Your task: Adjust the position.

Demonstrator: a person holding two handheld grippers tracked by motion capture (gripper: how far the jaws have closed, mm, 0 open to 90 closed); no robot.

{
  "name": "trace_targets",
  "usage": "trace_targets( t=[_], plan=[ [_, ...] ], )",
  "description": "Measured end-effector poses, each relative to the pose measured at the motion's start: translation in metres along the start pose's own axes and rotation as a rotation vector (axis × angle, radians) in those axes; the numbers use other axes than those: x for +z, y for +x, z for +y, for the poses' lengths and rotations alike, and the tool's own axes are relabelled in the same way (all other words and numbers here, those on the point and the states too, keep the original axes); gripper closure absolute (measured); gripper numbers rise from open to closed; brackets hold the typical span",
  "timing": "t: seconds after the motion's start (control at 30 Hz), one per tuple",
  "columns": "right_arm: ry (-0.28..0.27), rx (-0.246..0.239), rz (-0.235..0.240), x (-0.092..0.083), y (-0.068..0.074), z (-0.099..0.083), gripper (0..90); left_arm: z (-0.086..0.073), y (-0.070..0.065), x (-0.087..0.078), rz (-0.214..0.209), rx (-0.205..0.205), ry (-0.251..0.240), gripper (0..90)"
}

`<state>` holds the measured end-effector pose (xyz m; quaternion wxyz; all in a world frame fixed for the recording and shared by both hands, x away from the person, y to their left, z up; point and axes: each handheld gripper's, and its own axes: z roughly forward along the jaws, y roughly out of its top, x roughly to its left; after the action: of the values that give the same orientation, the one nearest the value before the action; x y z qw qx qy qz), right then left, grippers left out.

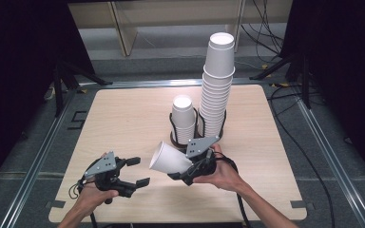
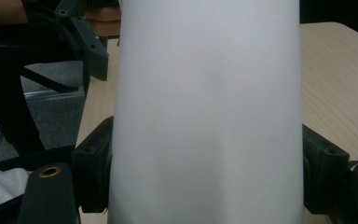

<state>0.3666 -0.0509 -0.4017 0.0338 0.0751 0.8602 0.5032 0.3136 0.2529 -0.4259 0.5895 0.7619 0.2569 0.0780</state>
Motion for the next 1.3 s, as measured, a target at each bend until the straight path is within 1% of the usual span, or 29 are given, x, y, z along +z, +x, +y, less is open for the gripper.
trace_targets(
  t=[0.03, 0.13, 0.17, 0.2, 0.23, 0.27, 0.3, 0.33, 0.37, 0.4, 0.43, 0.47, 0.5, 0.53, 0.67, 0.73, 0.77, 0.8, 0.83, 0.9, 0.93, 0.97, 1.03, 1.07, 1.1, 1.13, 1.17, 1.2, 1.3],
  plan=[
    [-0.011, -0.019, -0.006, 0.000, 0.000, -0.001, 24.0, 0.000, 0.000, -0.001, 0.002, -0.003, 0.005, 14.9],
    [-0.029, -0.012, 0.009, 0.001, 0.001, -0.002, 24.0, 0.000, 0.000, 0.000, -0.006, -0.001, -0.004, 14.9],
    [-0.024, -0.004, 0.023, 0.001, 0.001, -0.002, 24.0, 0.000, -0.001, 0.001, -0.015, -0.006, -0.016, 14.9],
    [-0.024, -0.015, 0.027, 0.001, 0.002, -0.002, 24.0, -0.001, 0.000, 0.002, -0.024, 0.001, -0.026, 14.9],
    [-0.032, -0.012, 0.023, 0.002, 0.003, -0.003, 24.0, 0.000, -0.001, 0.002, -0.019, 0.004, -0.021, 14.9],
    [-0.030, -0.019, 0.037, 0.003, 0.003, -0.003, 24.0, 0.000, -0.002, 0.002, -0.018, -0.002, -0.016, 14.9],
    [-0.029, -0.025, 0.034, 0.003, 0.003, -0.003, 24.0, 0.000, -0.002, 0.003, -0.025, -0.001, -0.018, 14.8],
    [-0.029, -0.012, 0.042, 0.004, 0.004, -0.003, 24.0, 0.000, -0.002, 0.003, -0.025, 0.003, -0.010, 14.9],
    [-0.024, -0.016, 0.049, 0.004, 0.004, -0.004, 24.0, 0.000, -0.003, 0.003, -0.024, 0.004, -0.008, 14.9],
    [-0.026, -0.029, 0.045, 0.005, 0.004, -0.004, 24.0, 0.000, -0.003, 0.003, -0.028, 0.004, -0.010, 14.8],
    [-0.029, -0.029, 0.049, 0.006, 0.005, -0.004, 24.0, 0.000, -0.003, 0.004, -0.029, 0.008, -0.010, 14.9],
    [-0.019, -0.016, 0.064, 0.006, 0.006, -0.004, 24.0, 0.000, -0.003, 0.004, -0.033, 0.006, -0.012, 14.9],
    [-0.020, -0.021, 0.064, 0.007, 0.007, -0.004, 24.0, 0.000, -0.003, 0.006, -0.046, 0.001, -0.028, 14.8],
    [-0.021, -0.030, 0.066, 0.008, 0.007, -0.005, 24.0, 0.000, -0.003, 0.006, -0.051, 0.001, -0.028, 14.9],
    [-0.007, -0.030, 0.081, 0.012, 0.009, -0.005, 24.0, 0.000, -0.004, 0.007, -0.049, 0.007, -0.027, 14.8],
    [-0.006, -0.048, 0.089, 0.013, 0.010, -0.005, 24.1, 0.000, -0.005, 0.007, -0.057, 0.021, -0.019, 13.2],
    [-0.005, -0.037, 0.094, 0.014, 0.011, -0.006, 24.1, 0.000, -0.005, 0.008, -0.053, 0.028, -0.020, 12.8],
    [-0.004, -0.038, 0.099, 0.015, 0.011, -0.006, 24.0, 0.000, -0.006, 0.007, -0.039, 0.035, -0.004, 11.7],
    [-0.002, -0.041, 0.102, 0.015, 0.011, -0.006, 24.1, 0.000, -0.006, 0.008, -0.052, 0.038, -0.012, 11.4],
    [-0.002, -0.039, 0.108, 0.016, 0.012, -0.006, 24.1, 0.000, -0.008, 0.009, -0.061, 0.037, -0.016, 11.1],
    [-0.005, -0.058, 0.107, 0.017, 0.012, -0.006, 24.1, 0.000, -0.008, 0.009, -0.061, 0.041, -0.021, 10.7],
    [0.001, -0.043, 0.110, 0.018, 0.013, -0.006, 24.1, 0.000, -0.009, 0.010, -0.067, 0.042, -0.023, 10.6],
    [0.000, -0.047, 0.119, 0.019, 0.014, -0.006, 24.1, 0.000, -0.009, 0.010, -0.070, 0.045, -0.019, 9.5],
    [0.003, -0.049, 0.120, 0.018, 0.014, -0.006, 24.1, 0.001, -0.010, 0.011, -0.064, 0.041, -0.018, 7.8],
    [0.002, -0.051, 0.126, 0.019, 0.015, -0.005, 24.1, 0.001, -0.010, 0.010, -0.054, 0.041, -0.001, 5.6],
    [-0.001, -0.055, 0.127, 0.019, 0.015, -0.005, 24.1, 0.001, -0.009, 0.011, -0.061, 0.037, -0.013, 3.2],
    [-0.002, -0.060, 0.130, 0.020, 0.016, -0.005, 24.1, 0.001, -0.010, 0.010, -0.048, 0.041, 0.002, 1.2],
    [-0.001, -0.055, 0.135, 0.020, 0.016, -0.005, 24.1, 0.001, -0.010, 0.011, -0.049, 0.043, 0.001, 0.0],
    [-0.003, -0.063, 0.138, 0.021, 0.016, -0.005, 24.1, 0.001, -0.011, 0.011, -0.054, 0.053, -0.001, 0.0]
  ],
)
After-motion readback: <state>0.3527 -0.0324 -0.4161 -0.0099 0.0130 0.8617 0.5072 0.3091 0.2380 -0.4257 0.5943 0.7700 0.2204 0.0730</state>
